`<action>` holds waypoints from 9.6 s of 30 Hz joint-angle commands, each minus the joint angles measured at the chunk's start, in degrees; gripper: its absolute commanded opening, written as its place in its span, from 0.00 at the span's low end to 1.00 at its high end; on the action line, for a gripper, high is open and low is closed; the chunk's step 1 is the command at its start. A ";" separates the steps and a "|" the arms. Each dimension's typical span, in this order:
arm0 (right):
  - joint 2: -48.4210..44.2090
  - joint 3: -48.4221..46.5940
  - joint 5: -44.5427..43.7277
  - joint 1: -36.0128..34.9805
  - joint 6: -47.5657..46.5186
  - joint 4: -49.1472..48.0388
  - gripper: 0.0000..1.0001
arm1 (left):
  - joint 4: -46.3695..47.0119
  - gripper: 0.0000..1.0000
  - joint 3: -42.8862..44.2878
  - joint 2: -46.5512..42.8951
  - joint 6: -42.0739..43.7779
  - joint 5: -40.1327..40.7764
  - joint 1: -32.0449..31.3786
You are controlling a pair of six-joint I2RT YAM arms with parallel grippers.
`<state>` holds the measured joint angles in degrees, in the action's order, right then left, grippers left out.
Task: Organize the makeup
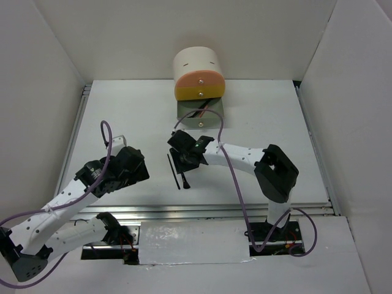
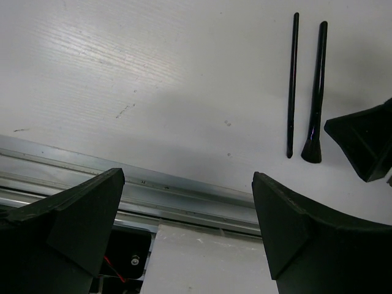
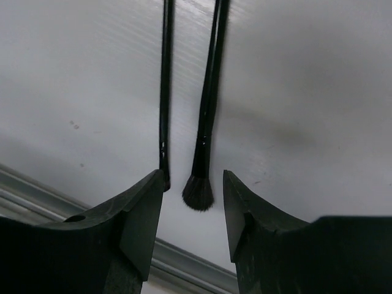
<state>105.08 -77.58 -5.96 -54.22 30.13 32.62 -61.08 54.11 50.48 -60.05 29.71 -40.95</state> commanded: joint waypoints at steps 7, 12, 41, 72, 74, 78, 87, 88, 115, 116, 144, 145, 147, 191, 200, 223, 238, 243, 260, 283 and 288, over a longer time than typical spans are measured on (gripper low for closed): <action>7.94 -3.53 -3.62 -0.36 -1.74 1.21 0.49 | 2.81 0.99 -1.28 -0.47 2.57 -3.61 0.17; 12.69 -6.35 -2.92 -0.36 -1.74 2.18 0.43 | 4.12 0.99 -1.72 -0.82 3.97 -4.40 0.17; -9.56 -4.67 -10.03 20.72 45.36 -6.69 0.00 | 12.03 0.99 0.38 3.14 11.89 -7.91 0.17; 7.17 -33.62 -5.74 28.73 37.30 1.40 0.95 | 13.71 1.00 6.27 14.29 11.10 -10.82 0.43; 1.73 -30.89 -5.47 28.73 33.35 0.61 0.95 | 13.88 0.99 7.68 17.89 10.66 -10.47 0.43; -9.78 -15.53 -3.98 28.81 27.71 -5.00 0.95 | 15.37 0.99 9.26 25.87 10.22 -10.38 0.61; -35.08 8.57 0.24 28.64 24.10 -6.95 0.93 | 17.48 0.96 13.92 38.54 6.18 -13.10 1.05; -36.42 10.07 1.03 28.64 24.27 -7.22 0.93 | 17.66 0.96 14.09 39.34 5.65 -13.54 1.13; -46.98 19.49 8.69 27.50 20.50 -3.18 0.92 | 22.06 0.47 10.67 55.78 -6.22 -22.33 -0.89; -47.07 19.22 8.42 27.24 20.23 -3.00 0.92 | 22.14 0.43 10.58 55.78 -6.57 -22.24 -0.97; -45.05 16.41 8.33 27.06 20.41 -2.48 0.92 | 18.89 0.00 14.18 35.04 0.17 -10.20 -5.37; -44.96 15.80 7.98 27.06 20.32 -2.48 0.92 | 18.98 0.00 15.32 35.21 0.81 -9.42 -5.46; -44.43 15.01 7.63 27.06 20.06 -2.04 0.92 | 18.89 0.00 19.97 36.53 4.13 -9.41 -5.37; -49.09 7.71 -4.15 24.42 16.72 6.58 0.93 | 64.68 0.05 44.87 69.05 81.50 2.99 2.54; -47.16 7.53 -3.10 24.25 16.80 7.46 0.93 | 59.41 0.12 46.52 69.93 76.93 -8.70 7.81; -45.84 8.50 -0.55 24.16 16.72 5.70 0.91 | 57.30 0.52 44.15 72.30 76.14 -6.17 5.62; -38.30 19.65 1.90 29.07 20.40 -11.77 0.59 | 34.66 1.00 56.46 52.38 51.39 12.45 2.98; -23.21 19.94 4.20 30.13 27.07 -19.61 0.00 | 20.57 0.99 47.17 41.57 30.54 4.32 3.07; 11.28 -3.70 7.36 32.16 50.90 -19.70 0.00 | 7.74 0.99 19.63 3.67 22.17 -1.24 2.80; 20.69 -9.68 13.34 32.16 51.61 -39.48 0.00 | 9.31 0.99 18.76 5.95 24.19 -6.86 2.80; 23.07 -11.71 13.08 32.16 52.31 -40.52 0.00 | 9.75 0.99 17.96 5.86 24.19 -6.60 2.80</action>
<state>127.50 -86.21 6.74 -22.17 81.52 -3.11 -53.49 72.73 56.71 -37.26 23.46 -38.33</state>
